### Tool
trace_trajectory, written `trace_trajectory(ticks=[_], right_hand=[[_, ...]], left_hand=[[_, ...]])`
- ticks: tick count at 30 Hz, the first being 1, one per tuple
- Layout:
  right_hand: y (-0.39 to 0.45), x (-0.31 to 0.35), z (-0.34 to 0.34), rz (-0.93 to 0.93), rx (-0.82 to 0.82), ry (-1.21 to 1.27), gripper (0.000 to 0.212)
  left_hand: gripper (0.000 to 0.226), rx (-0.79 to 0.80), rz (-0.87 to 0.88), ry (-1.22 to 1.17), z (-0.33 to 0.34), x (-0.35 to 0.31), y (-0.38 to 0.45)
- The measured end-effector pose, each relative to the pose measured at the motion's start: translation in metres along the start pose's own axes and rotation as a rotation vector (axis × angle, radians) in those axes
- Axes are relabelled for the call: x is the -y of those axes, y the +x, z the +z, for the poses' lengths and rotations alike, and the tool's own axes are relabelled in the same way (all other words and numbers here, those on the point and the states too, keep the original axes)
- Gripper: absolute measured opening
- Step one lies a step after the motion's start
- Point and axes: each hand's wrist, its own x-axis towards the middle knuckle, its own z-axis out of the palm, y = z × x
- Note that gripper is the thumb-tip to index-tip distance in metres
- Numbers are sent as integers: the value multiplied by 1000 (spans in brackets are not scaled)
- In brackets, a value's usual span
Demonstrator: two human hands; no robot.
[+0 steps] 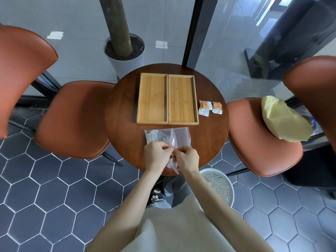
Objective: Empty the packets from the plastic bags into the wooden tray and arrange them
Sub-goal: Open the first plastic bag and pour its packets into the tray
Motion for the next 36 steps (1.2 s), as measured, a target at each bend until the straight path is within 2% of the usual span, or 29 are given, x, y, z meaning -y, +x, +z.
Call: trace_trajectory(ticks=[6,12,17,24,26,31,36], right_hand=[[-7,2,5,-67,-131,13,18],[7,-5,-12,-7,-292,-9,18],[18,-8,-36,-143,-249,-193,19],[21,-8,-56,-594,-149,-598,28],[19,-5,-55,-608,-149,-578,25],[16,2,-45,-450,-103,-403,13],[14,0,-36,-532,-97,-558,10]], left_hand=[[15,-17,-24,-56,2,-10,0],[18,-23,-17,-67,-1,-11,-5],[13,11,5,77,-12,-3,-6],[11,-61,64,274,-34,-9,5],[11,-73,80,287,-35,-9,7],[16,-52,124,272,-27,-12,6],[28,60,125,399,-19,-13,4]])
